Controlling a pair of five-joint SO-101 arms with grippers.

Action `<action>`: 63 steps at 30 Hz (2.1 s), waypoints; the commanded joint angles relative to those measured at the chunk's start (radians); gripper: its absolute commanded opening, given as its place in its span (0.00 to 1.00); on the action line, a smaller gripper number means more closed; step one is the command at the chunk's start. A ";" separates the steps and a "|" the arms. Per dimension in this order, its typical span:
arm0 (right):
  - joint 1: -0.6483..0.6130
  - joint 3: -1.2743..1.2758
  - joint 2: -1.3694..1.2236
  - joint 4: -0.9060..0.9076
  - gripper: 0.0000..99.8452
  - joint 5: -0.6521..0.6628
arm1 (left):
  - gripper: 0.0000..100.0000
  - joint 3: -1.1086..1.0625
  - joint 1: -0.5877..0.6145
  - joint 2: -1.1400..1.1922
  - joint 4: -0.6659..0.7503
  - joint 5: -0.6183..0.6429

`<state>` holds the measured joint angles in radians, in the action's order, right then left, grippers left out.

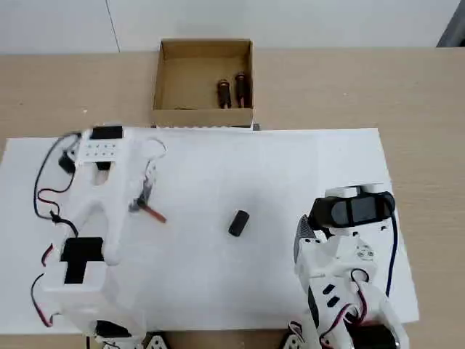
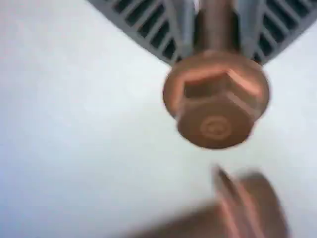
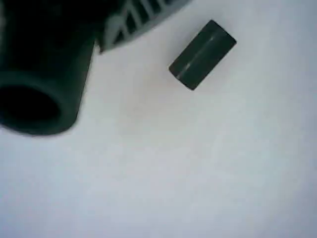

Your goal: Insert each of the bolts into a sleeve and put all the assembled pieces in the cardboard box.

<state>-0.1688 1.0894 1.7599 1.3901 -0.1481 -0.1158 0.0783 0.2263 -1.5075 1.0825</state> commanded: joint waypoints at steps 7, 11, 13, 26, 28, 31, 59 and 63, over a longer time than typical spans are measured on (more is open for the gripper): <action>0.004 -0.095 -0.007 -0.024 0.00 0.000 | 0.01 0.357 -0.155 -0.008 -0.195 -0.054; 0.002 -0.144 -0.008 -0.021 0.00 0.023 | 0.01 0.461 -0.195 -0.008 -0.216 -0.132; 0.002 -0.147 -0.008 0.004 0.00 0.064 | 0.01 0.518 -0.206 -0.008 -0.226 -0.169; -0.001 -0.160 0.001 0.044 0.00 0.106 | 0.01 0.722 -0.351 -0.226 -0.230 -0.546; -0.001 -0.147 0.001 0.036 0.00 0.117 | 0.01 0.723 -0.373 -0.267 -0.229 -0.575; -0.030 -0.107 0.002 0.033 0.00 0.152 | 0.01 0.723 -0.374 -0.308 -0.229 -0.583; -0.097 0.308 0.002 -0.476 0.00 0.160 | 0.01 0.636 -0.244 -0.575 -0.224 -0.951; -0.111 0.331 0.002 -0.504 0.00 0.206 | 0.01 0.443 -0.249 -0.726 -0.216 -0.947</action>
<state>-0.2639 1.4254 1.7522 0.9252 0.0284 0.4242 -0.1688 -0.3782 -1.7346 0.1373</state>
